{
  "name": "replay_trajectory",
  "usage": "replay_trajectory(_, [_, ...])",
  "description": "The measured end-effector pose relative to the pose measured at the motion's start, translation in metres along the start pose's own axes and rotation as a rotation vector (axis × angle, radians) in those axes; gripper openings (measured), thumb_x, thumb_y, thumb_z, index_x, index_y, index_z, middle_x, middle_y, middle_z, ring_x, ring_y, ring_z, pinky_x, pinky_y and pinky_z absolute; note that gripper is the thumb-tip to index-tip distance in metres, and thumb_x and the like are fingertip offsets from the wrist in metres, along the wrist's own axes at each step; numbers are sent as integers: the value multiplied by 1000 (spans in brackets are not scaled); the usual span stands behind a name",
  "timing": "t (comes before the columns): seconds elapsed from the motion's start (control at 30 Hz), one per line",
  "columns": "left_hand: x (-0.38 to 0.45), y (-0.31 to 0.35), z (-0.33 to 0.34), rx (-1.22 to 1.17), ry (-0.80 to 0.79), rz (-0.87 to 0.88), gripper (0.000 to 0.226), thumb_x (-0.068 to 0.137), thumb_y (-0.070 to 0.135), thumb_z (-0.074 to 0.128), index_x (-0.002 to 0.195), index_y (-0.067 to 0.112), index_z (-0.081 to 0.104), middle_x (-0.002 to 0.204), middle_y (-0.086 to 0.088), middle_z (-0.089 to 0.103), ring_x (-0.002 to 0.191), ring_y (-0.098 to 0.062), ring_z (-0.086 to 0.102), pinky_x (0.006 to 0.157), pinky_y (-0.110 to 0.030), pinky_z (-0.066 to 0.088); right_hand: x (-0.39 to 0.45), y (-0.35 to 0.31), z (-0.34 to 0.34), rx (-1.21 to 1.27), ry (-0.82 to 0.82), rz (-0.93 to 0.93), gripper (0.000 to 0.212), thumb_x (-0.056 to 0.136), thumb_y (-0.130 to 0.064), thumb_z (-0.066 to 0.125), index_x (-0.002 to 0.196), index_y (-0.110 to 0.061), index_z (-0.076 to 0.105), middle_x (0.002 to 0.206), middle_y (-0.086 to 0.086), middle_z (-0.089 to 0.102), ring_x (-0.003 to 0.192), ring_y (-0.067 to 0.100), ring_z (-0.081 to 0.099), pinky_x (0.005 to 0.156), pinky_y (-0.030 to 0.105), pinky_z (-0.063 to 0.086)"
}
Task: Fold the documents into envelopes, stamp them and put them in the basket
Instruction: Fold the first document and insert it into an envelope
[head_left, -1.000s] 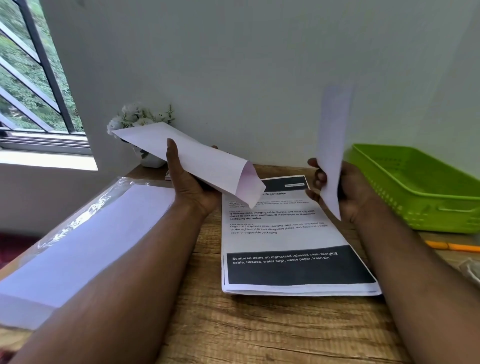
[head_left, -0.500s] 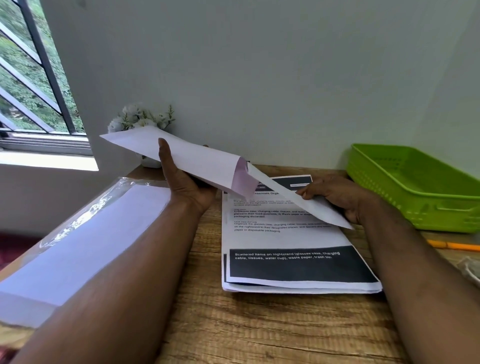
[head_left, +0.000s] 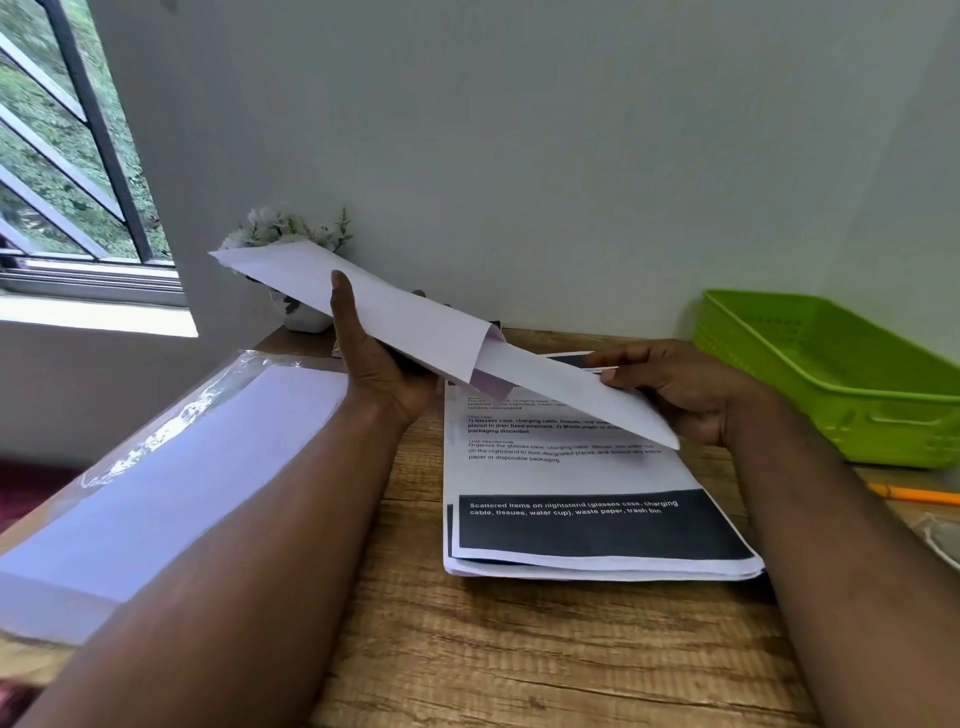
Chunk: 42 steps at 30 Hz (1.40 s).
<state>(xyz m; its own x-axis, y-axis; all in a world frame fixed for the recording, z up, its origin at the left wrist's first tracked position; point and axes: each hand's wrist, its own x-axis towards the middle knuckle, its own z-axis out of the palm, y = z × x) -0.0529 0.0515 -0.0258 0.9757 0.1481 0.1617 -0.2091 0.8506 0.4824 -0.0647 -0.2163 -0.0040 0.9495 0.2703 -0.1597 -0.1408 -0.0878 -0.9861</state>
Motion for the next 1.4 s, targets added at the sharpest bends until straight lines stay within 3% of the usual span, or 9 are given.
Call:
replay_trajectory(0.2, [-7,-7,5,28,3,-73,60,78,72,53,93,14,58,83,-9,60,75,-28,64,87,-45,50,-2,-7,41,224,-311,-157,58,84,15,49,135,-14,50,136,10,56,120,29,57,78,40,58])
replay_trajectory(0.57, [-7,-5,4,-12,8,-82,60,78,71,55,102,16,56,87,-10,61,81,-28,64,96,-50,47,-10,-14,48,229,-341,-356,82,60,20,71,129,-22,56,134,14,52,112,20,61,80,33,58])
replay_trajectory(0.67, [-8,-5,5,6,-40,-70,60,81,69,51,111,18,59,92,-10,67,85,-30,68,84,-46,53,-7,-12,52,279,-280,-438,63,56,5,77,114,-16,65,123,12,61,106,23,63,90,41,54])
replay_trajectory(0.77, [-9,-6,7,29,-55,-79,59,82,70,48,107,18,61,90,-9,69,84,-29,69,83,-45,54,-2,-11,56,258,-144,-529,34,56,-2,78,87,-14,74,103,8,70,93,22,65,79,32,58])
replay_trajectory(0.87, [-10,-8,8,45,-72,-84,59,83,71,46,105,18,61,88,-9,69,82,-29,69,82,-44,54,-2,-12,59,208,-108,-551,23,60,-4,76,80,-14,77,107,7,72,97,21,67,78,28,56])
replay_trajectory(1.0, [-8,-9,5,12,-107,-121,66,78,74,51,111,17,59,94,-11,67,92,-32,64,96,-51,47,-8,-15,59,65,-150,-550,24,63,-6,77,87,-11,77,114,6,70,111,17,64,87,35,55])
replay_trajectory(1.1, [-7,-9,2,-3,-130,-168,72,75,77,52,111,15,58,95,-12,63,101,-34,58,104,-52,39,-10,-13,65,-198,21,-644,29,67,1,80,93,-12,75,108,-2,71,86,8,67,80,28,55])
replay_trajectory(1.23, [-10,-14,5,4,-162,-247,80,73,81,48,114,13,56,99,-13,60,93,-31,60,92,-44,48,-8,-7,72,-678,174,-964,34,68,-13,84,99,-18,74,112,-3,61,94,8,60,78,22,51])
replay_trajectory(1.4, [-13,-19,7,37,-149,-360,94,69,83,50,130,12,51,117,-18,56,104,-36,58,86,-46,51,-6,-10,73,-900,340,-1120,48,60,-22,82,99,-22,54,110,-4,55,97,16,54,82,37,42])
